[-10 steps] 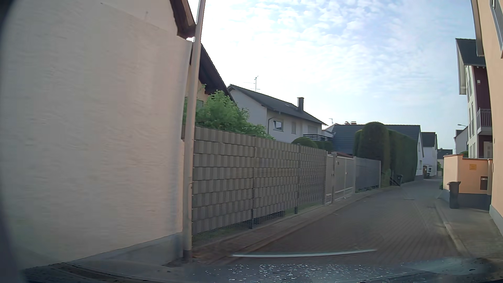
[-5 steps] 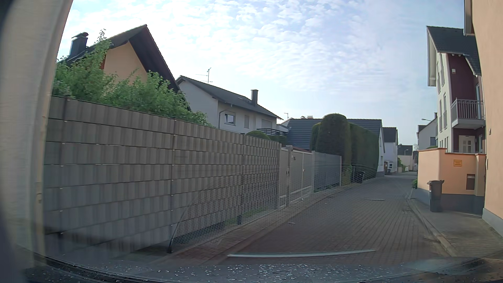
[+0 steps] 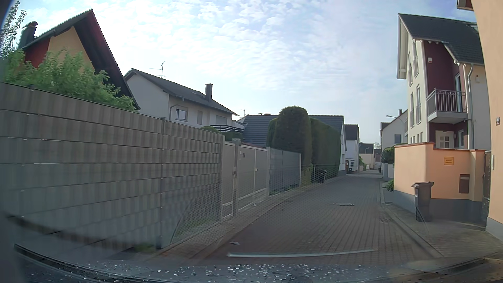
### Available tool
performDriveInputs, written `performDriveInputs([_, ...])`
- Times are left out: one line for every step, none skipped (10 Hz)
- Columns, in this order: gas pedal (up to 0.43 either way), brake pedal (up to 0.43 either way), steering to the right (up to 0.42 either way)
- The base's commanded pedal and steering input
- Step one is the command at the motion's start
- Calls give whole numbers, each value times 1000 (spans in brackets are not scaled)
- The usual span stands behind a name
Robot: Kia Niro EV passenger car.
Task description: Follow the waypoints while adhering to traffic rules and regulations
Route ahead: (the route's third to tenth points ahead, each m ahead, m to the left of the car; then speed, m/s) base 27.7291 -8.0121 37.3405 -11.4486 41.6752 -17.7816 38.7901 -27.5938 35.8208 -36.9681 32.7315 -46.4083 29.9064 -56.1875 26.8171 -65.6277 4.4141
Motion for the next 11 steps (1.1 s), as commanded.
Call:
performDriveInputs([79,0,224])
performDriveInputs([79,0,203])
performDriveInputs([79,0,180])
performDriveInputs([79,0,167])
performDriveInputs([79,0,152])
performDriveInputs([79,0,136])
performDriveInputs([79,0,116])
performDriveInputs([79,0,103])
performDriveInputs([79,0,93])
performDriveInputs([79,0,90])
performDriveInputs([79,0,86])
